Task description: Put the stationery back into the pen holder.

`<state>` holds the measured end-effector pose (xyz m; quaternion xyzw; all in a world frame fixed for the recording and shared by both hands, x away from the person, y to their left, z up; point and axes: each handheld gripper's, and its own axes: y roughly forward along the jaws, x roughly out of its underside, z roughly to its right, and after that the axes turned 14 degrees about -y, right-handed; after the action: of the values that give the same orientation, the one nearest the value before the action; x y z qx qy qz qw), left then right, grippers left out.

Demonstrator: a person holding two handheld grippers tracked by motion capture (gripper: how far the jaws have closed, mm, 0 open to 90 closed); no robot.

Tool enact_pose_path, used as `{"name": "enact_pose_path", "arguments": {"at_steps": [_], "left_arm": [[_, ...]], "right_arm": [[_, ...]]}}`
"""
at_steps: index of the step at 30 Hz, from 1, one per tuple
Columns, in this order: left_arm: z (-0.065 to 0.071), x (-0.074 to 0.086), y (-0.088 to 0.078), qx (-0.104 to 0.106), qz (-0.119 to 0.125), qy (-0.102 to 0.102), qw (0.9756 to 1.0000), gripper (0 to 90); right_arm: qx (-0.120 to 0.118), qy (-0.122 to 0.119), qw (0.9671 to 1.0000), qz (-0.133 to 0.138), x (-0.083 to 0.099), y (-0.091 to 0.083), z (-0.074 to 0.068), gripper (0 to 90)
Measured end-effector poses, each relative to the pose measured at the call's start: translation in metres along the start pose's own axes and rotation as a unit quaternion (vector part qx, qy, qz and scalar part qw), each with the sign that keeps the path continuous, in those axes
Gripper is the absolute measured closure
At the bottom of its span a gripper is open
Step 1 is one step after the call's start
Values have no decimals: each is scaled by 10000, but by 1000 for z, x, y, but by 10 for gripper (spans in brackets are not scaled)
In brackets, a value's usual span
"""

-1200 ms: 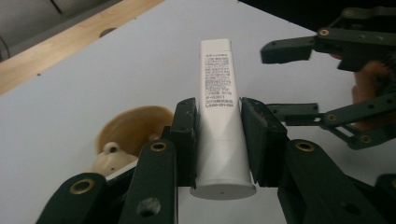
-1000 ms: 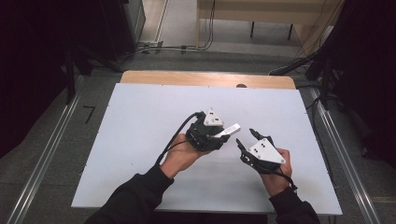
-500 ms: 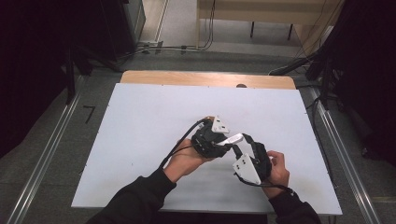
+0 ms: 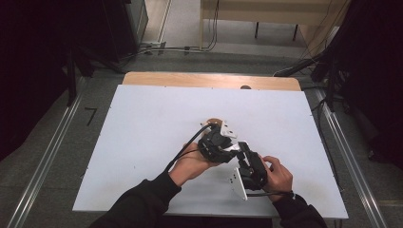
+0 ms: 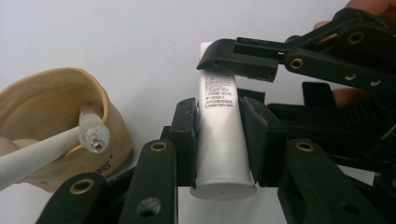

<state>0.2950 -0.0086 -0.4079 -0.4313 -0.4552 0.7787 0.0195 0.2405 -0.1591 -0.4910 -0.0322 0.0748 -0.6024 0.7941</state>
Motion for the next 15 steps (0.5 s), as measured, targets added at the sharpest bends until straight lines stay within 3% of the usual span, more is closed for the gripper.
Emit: {"name": "enact_pose_path", "arguments": {"at_steps": [2,5,13,15], "left_arm": [[0,0,1,13,2,-40,10000,675],[0,0,1,17,9,-58,10000,674],[-3,2,1,101,11,-151,9998,669],[-4,3,-1,132,53,-181,9997,661]], "right_arm": [[-1,-311,9995,-25,1,0,0,663],[16,-451,9990,1,1,0,-3,682],[-188,-408,9990,41,1,0,-2,692],[-214,-280,9993,81,1,0,-1,692]]}}
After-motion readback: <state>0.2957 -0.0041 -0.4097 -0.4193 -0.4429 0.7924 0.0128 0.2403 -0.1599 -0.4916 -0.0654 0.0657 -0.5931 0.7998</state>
